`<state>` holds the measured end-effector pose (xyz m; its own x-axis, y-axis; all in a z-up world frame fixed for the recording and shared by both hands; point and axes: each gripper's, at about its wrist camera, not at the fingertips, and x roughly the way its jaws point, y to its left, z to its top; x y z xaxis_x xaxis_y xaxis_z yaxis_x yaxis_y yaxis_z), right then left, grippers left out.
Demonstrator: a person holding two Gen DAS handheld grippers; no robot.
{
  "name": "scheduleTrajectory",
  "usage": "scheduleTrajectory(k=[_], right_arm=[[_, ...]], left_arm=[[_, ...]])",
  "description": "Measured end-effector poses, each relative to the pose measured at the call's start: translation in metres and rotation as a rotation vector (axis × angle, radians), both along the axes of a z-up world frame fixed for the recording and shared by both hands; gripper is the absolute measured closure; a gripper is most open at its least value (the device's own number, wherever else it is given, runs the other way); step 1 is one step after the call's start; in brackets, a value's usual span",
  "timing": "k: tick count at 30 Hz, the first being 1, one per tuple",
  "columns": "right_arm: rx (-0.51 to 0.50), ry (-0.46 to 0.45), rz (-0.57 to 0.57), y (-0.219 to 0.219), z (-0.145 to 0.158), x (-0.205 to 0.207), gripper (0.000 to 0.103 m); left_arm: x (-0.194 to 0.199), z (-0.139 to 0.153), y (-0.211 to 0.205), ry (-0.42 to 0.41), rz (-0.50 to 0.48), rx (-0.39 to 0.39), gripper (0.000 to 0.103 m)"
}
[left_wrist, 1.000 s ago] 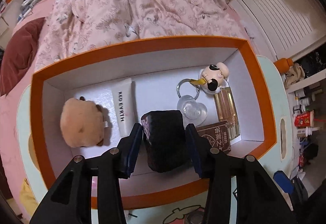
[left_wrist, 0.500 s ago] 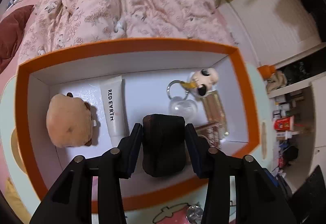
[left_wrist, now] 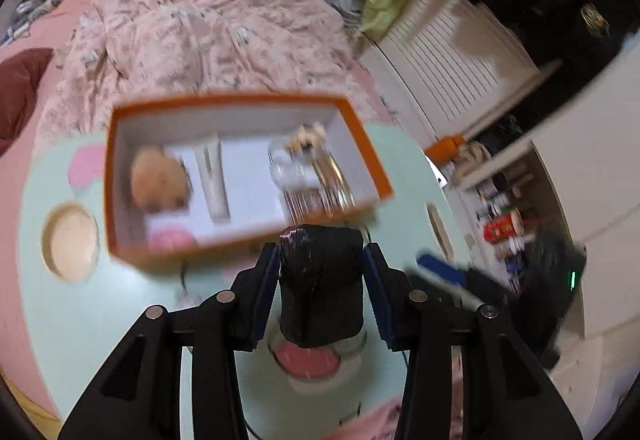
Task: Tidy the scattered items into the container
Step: 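Grasp the black pouch in the box with the left tool, place it on the table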
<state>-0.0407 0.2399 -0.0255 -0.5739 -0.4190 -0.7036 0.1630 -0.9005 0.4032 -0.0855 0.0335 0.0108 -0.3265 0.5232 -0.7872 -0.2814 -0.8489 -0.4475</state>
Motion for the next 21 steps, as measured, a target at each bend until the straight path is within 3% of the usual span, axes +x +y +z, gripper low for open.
scheduleTrajectory(k=[6,11,15,18,21], right_arm=[[0.010,-0.005,0.011,-0.006,-0.002,-0.001,0.050],[0.010,-0.006,0.009,-0.007,-0.003,-0.001,0.050],[0.011,-0.010,0.007,-0.006,-0.003,-0.001,0.050],[0.014,-0.015,0.010,-0.008,-0.003,-0.001,0.050],[0.022,-0.013,0.017,-0.011,-0.004,0.000,0.050]], left_arm=[[0.026,-0.052,-0.001,-0.054,0.000,-0.021,0.059],[0.032,-0.070,-0.001,-0.030,0.008,-0.089,0.059],[0.035,-0.072,-0.007,-0.004,0.029,-0.095,0.059],[0.040,-0.067,-0.011,0.051,0.047,-0.124,0.059],[0.051,-0.056,-0.012,0.194,0.082,-0.207,0.059]])
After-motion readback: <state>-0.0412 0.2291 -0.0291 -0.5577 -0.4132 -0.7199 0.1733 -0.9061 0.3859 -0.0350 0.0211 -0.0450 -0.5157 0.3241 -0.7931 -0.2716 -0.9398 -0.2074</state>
